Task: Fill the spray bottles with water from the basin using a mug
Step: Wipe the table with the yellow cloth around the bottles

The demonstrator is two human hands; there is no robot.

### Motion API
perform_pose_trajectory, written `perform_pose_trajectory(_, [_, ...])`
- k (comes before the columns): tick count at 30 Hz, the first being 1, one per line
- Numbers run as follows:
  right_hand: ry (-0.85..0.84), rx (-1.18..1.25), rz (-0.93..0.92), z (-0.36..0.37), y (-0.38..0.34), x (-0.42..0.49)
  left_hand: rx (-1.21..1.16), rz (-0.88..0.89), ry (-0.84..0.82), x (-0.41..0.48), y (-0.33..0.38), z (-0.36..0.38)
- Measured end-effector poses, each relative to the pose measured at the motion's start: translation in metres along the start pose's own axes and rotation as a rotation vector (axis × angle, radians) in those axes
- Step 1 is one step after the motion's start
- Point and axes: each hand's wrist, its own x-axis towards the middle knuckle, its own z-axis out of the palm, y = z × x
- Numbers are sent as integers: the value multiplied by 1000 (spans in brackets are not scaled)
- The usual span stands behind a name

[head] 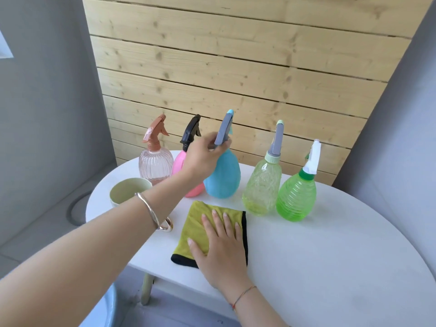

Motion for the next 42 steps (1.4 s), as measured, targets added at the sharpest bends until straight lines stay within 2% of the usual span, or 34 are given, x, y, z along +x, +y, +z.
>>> perform_pose_trajectory(4, [19,10,58,1,-9,11,-15,54,-3,-4,30,-32])
perform_pose_trajectory(9, [-39,105,216,-2,-23,43,-54,81,31,-9,38,-62])
perform_pose_trajectory(16, [-48,137,229,3,-19,94,-42,52,50,-13,34,-78])
perform_pose_trajectory(21, [-89,119,157,1,-2,107,-32,51,68,-12,30,-79])
perform_pose_trajectory(28, [-119,120,-4,-5,6,65,-42,22,85,-10,32,-78])
perform_pose_trajectory(32, [-57,36,-93,-7,23,18,-44,16,89,-12,33,-68])
perform_pose_trajectory(37, [-37,-17,-98,-19,57,-29,-29,13,73,-16,35,-44])
perform_pose_trajectory(42, [-35,0,-56,-22,62,-44,-41,-33,32,-14,22,-16])
